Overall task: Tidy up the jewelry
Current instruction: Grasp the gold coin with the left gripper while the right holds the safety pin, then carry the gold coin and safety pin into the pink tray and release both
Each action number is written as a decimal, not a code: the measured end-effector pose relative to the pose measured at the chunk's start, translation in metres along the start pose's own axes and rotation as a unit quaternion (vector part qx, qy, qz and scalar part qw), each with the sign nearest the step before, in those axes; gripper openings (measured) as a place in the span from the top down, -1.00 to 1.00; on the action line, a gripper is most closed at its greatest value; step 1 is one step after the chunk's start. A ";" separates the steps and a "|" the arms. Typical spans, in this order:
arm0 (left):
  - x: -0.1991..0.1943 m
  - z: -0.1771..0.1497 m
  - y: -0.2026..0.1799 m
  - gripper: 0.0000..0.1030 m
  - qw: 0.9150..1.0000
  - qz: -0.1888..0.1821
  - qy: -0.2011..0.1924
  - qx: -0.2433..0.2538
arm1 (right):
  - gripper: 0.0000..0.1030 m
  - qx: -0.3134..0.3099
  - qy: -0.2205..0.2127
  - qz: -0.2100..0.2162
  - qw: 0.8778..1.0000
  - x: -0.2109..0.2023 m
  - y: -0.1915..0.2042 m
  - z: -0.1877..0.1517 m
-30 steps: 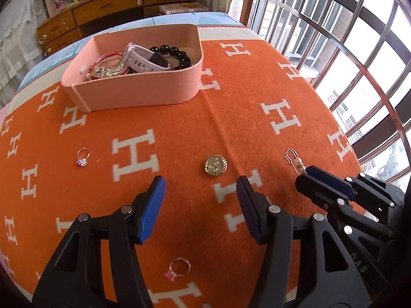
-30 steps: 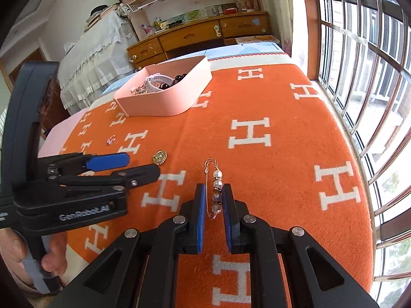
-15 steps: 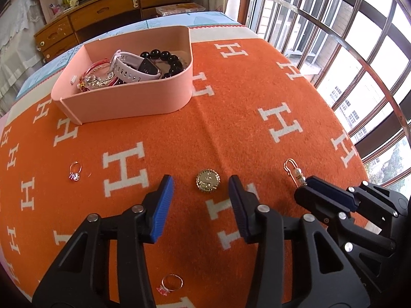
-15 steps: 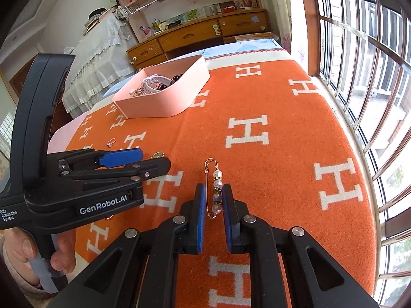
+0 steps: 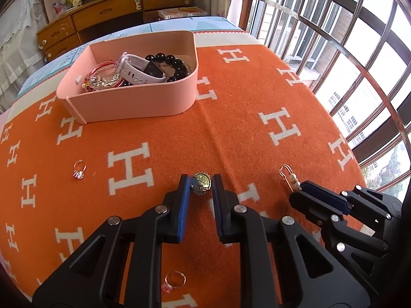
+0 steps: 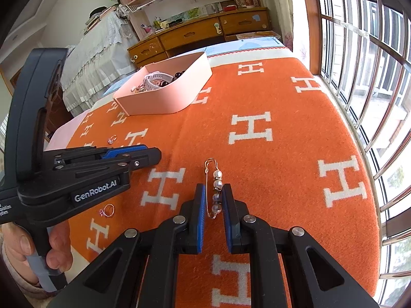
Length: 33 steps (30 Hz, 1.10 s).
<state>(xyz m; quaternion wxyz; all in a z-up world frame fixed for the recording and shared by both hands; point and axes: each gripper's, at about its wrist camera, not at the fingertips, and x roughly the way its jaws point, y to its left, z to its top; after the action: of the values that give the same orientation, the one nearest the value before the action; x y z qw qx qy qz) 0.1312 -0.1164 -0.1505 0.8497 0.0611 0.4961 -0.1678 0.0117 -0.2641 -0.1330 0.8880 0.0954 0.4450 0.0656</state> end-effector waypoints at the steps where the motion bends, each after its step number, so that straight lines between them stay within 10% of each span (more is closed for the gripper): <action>1: -0.003 -0.002 0.001 0.71 1.000 0.000 -0.003 -0.001 | 0.76 -0.001 0.000 0.001 1.000 0.000 0.000 0.000; 19: -0.092 0.025 0.059 0.71 0.996 0.034 -0.078 -0.039 | 0.76 -0.031 -0.003 0.075 0.997 -0.016 0.041 0.042; 33: -0.105 0.113 0.117 0.71 0.990 0.079 -0.111 -0.038 | 0.76 -0.037 -0.055 0.084 0.994 -0.035 0.088 0.171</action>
<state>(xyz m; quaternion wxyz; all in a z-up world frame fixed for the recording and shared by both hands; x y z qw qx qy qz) 0.2172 -0.0143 -0.0100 0.9119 0.0490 0.3981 -0.0865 0.1253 -0.2048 0.0142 0.9055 0.1030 0.3828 0.1511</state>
